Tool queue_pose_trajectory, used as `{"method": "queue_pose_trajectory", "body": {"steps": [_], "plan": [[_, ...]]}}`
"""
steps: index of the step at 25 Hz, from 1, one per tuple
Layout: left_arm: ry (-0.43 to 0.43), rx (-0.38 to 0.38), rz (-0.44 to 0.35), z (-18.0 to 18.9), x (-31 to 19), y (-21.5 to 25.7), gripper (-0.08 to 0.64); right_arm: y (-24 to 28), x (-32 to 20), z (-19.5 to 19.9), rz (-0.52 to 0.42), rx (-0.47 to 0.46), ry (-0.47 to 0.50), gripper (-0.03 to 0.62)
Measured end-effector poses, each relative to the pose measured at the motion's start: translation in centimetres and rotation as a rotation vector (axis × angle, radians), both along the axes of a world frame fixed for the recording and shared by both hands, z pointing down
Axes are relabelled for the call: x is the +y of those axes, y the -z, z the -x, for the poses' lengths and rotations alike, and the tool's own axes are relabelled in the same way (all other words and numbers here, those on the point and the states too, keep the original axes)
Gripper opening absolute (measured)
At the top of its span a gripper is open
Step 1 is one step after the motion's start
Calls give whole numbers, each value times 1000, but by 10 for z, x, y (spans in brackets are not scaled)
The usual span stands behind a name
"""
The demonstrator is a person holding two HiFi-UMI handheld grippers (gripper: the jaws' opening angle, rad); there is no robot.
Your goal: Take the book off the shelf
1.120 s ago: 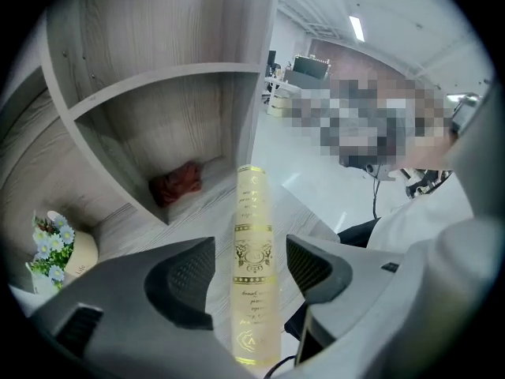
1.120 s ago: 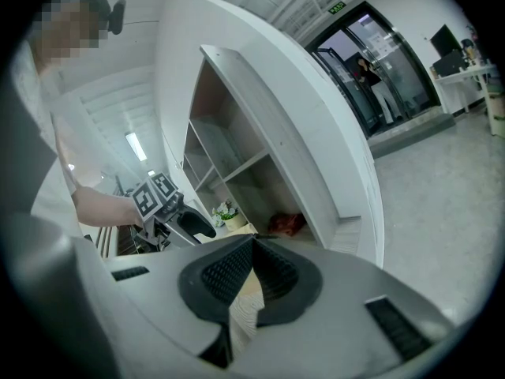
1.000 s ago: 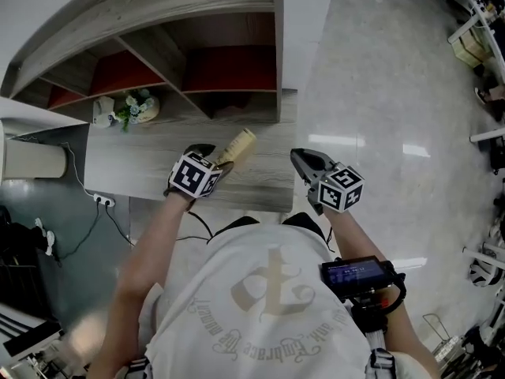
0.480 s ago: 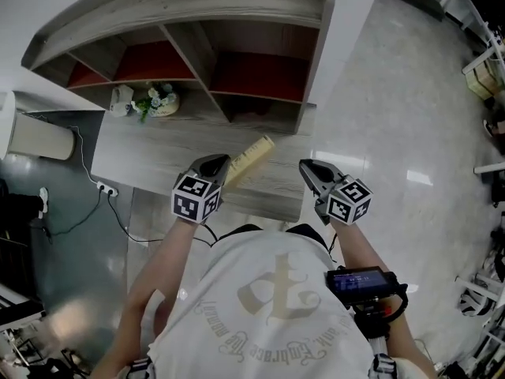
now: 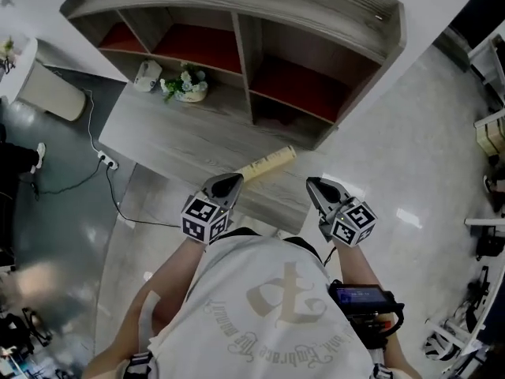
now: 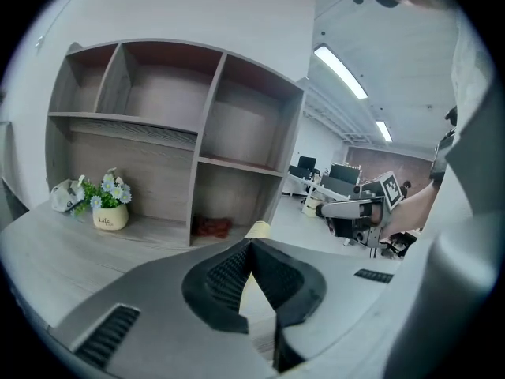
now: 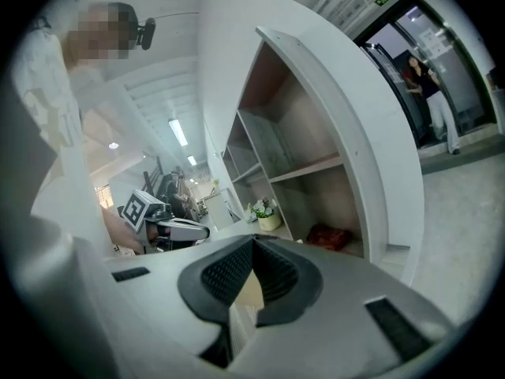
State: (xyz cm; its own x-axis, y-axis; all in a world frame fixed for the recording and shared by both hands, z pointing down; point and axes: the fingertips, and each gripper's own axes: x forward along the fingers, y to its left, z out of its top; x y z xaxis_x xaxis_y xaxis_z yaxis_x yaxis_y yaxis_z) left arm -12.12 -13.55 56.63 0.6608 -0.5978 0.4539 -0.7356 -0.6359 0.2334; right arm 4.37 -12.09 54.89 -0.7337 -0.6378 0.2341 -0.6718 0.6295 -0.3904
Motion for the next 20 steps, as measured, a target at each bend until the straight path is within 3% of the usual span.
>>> {"method": "queue_pose_trajectory", "body": {"steps": [12, 20], "plan": [[29, 17, 10, 23, 32, -5, 5, -4, 10, 35, 26, 11, 61, 3], [15, 7, 10, 18, 32, -5, 5, -3, 7, 36, 29, 11, 75, 3]]}}
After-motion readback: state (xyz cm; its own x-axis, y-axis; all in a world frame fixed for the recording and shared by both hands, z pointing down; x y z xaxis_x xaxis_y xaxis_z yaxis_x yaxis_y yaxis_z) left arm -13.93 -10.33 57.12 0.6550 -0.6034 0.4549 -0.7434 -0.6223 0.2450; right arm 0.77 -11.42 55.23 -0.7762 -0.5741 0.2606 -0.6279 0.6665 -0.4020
